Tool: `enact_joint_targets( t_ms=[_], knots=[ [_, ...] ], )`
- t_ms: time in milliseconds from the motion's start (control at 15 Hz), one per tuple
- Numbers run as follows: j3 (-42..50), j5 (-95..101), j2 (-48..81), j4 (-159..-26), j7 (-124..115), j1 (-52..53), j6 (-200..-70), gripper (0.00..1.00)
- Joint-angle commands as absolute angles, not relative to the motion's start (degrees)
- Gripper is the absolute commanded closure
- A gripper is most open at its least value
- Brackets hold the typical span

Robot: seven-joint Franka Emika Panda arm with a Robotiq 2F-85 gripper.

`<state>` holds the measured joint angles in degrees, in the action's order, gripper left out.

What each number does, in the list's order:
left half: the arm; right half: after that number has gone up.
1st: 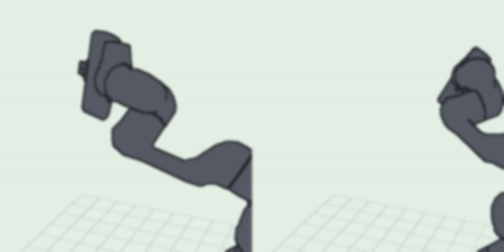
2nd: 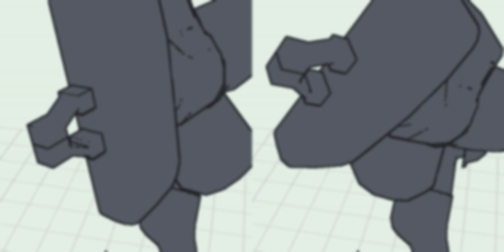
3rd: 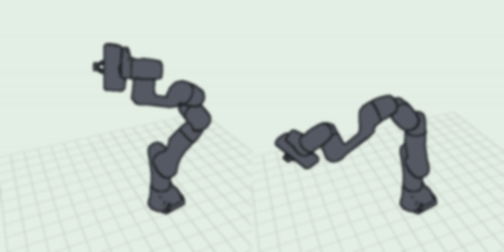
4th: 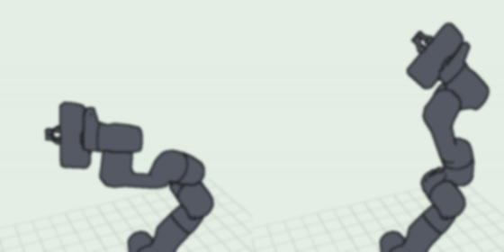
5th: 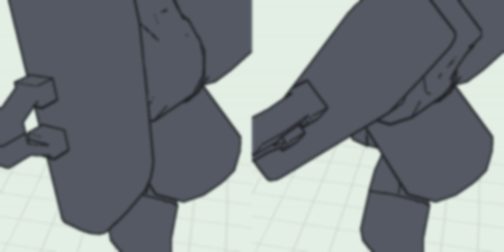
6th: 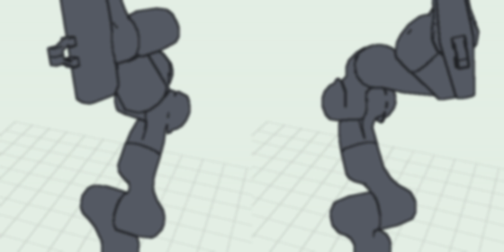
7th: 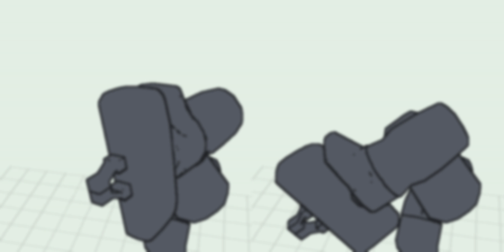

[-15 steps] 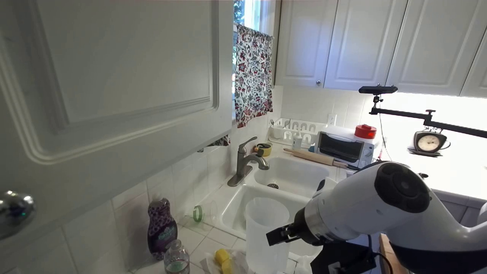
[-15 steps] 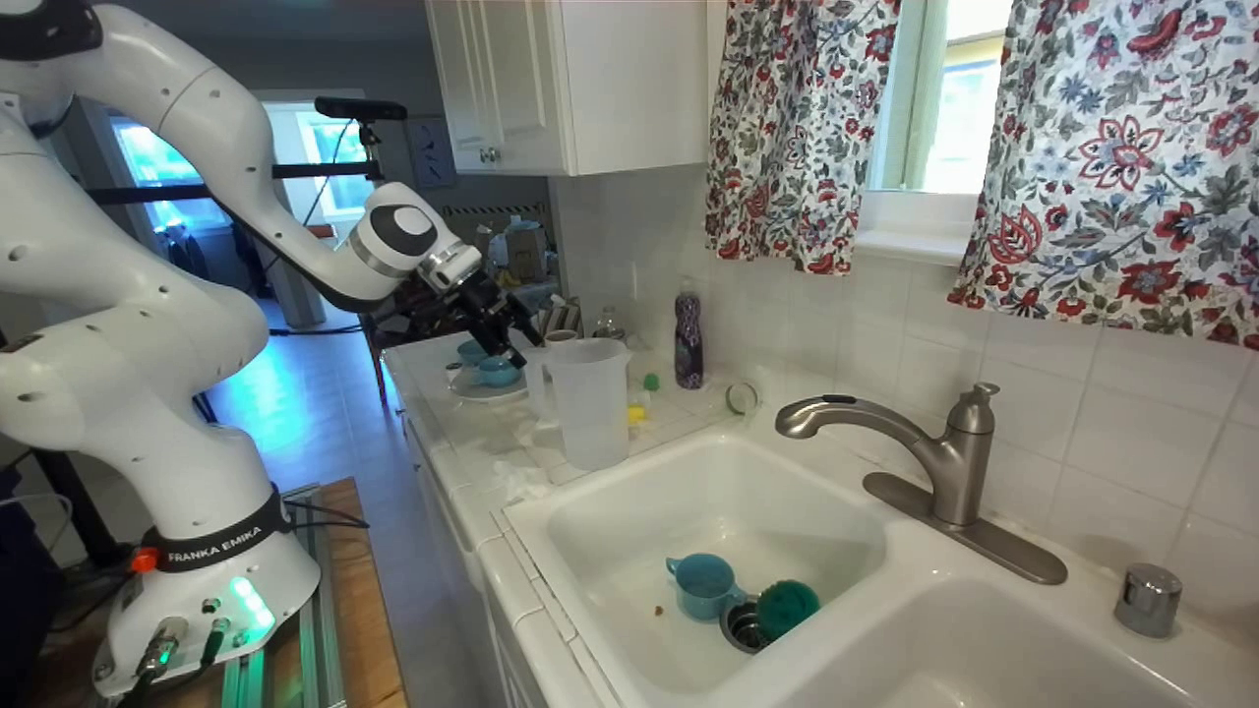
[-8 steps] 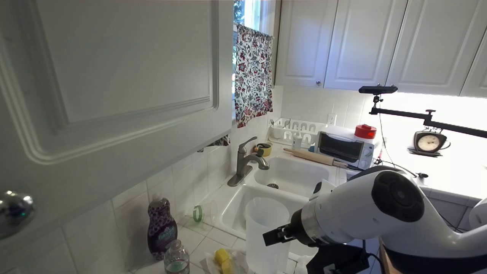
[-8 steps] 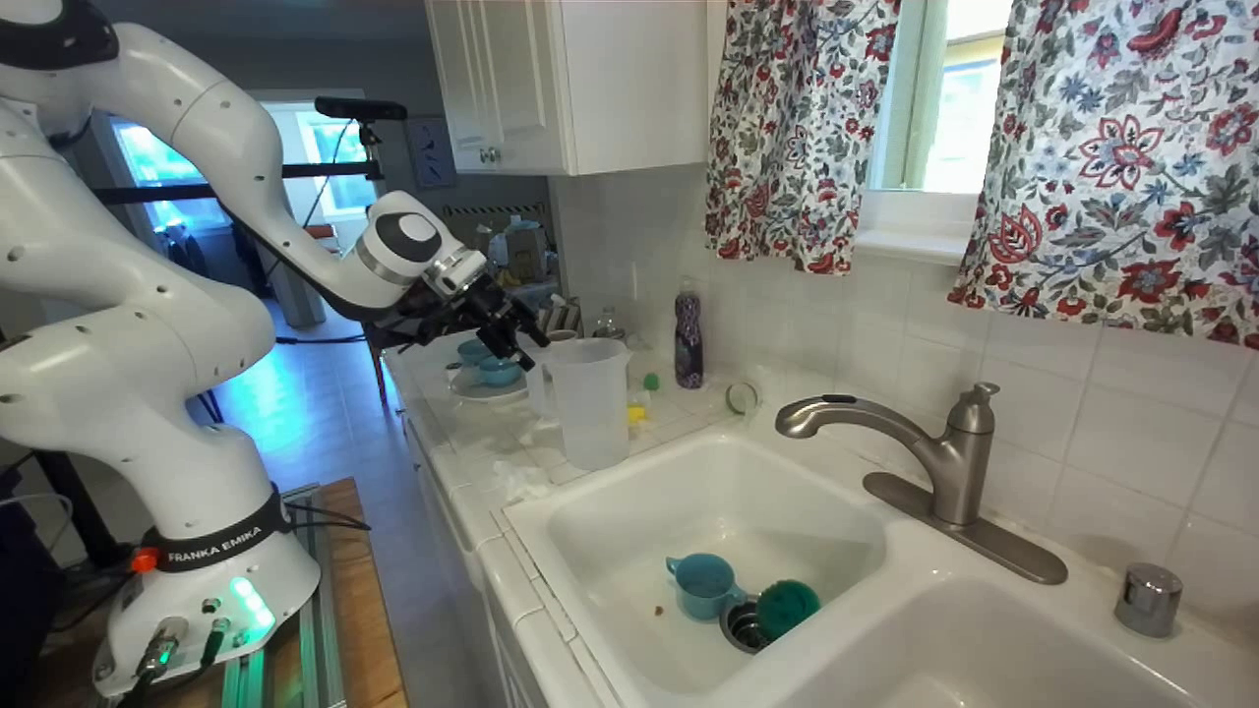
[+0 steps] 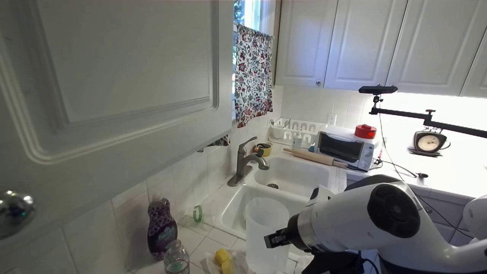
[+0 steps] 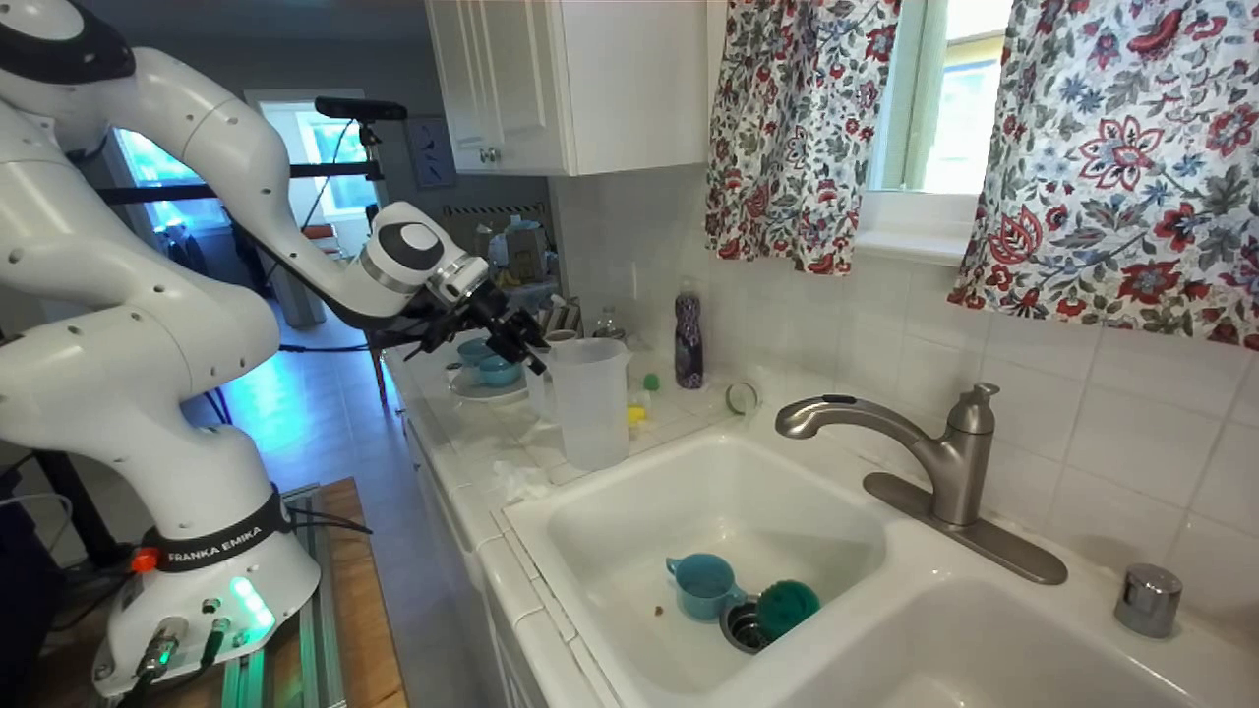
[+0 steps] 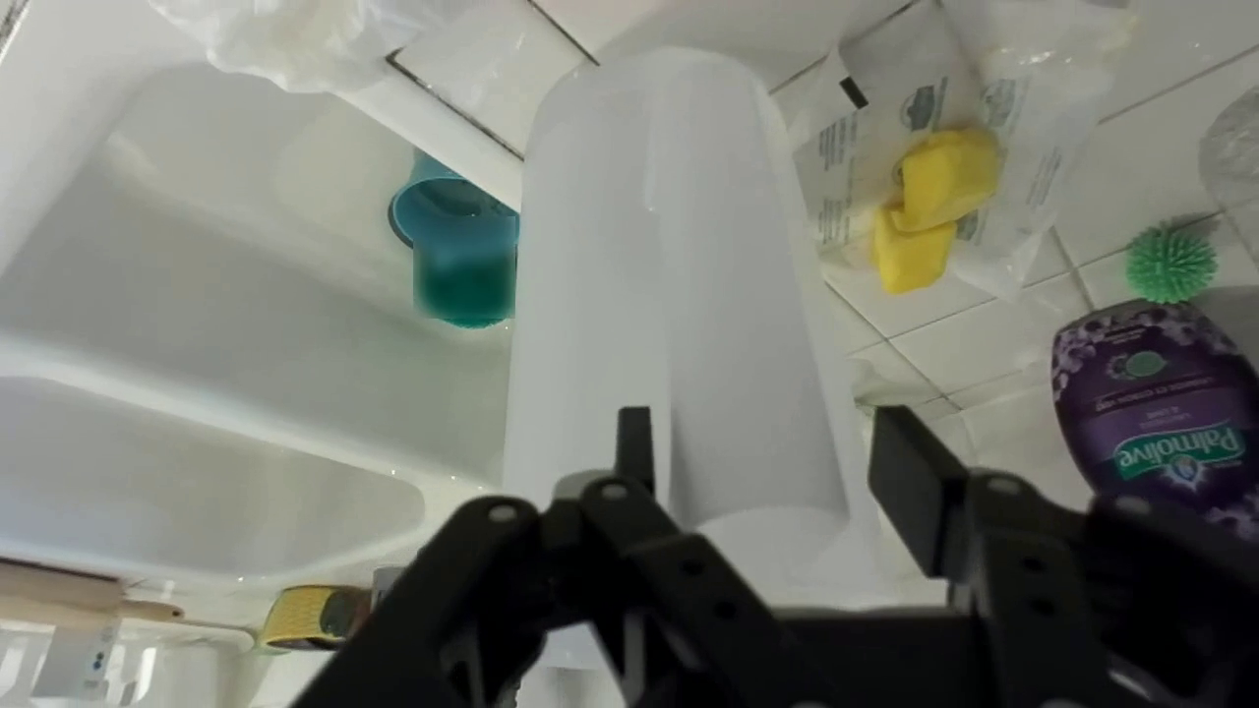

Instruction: Pour the water in the jug into the sink

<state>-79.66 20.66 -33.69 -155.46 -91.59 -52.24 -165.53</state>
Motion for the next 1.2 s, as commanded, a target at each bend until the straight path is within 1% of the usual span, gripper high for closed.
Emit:
enact_joint_targets(
  t_ms=[0, 67, 200, 467, 667, 867, 1133],
  knots=[
    [-82.35, 16.04, -36.26, -154.89, -89.05, -53.16, -165.53, 0.7],
    [-82.73, 15.2, -36.64, -154.9, -88.76, -53.11, -165.46, 0.78],
    [-82.92, 13.66, -37.31, -154.92, -88.15, -52.8, -165.1, 0.9],
    [-82.97, 11.36, -38.71, -154.96, -87.48, -52.53, -164.67, 0.91],
    [-81.2, 10.05, -39.65, -155.06, -87.35, -50.94, -163.7, 0.91],
    [-76.81, 8.94, -40.18, -155.05, -86.94, -47.96, -160.85, 0.91],
    [-68.82, 9.21, -38.9, -155.17, -86.31, -43.55, -158.15, 0.91]
  ],
)
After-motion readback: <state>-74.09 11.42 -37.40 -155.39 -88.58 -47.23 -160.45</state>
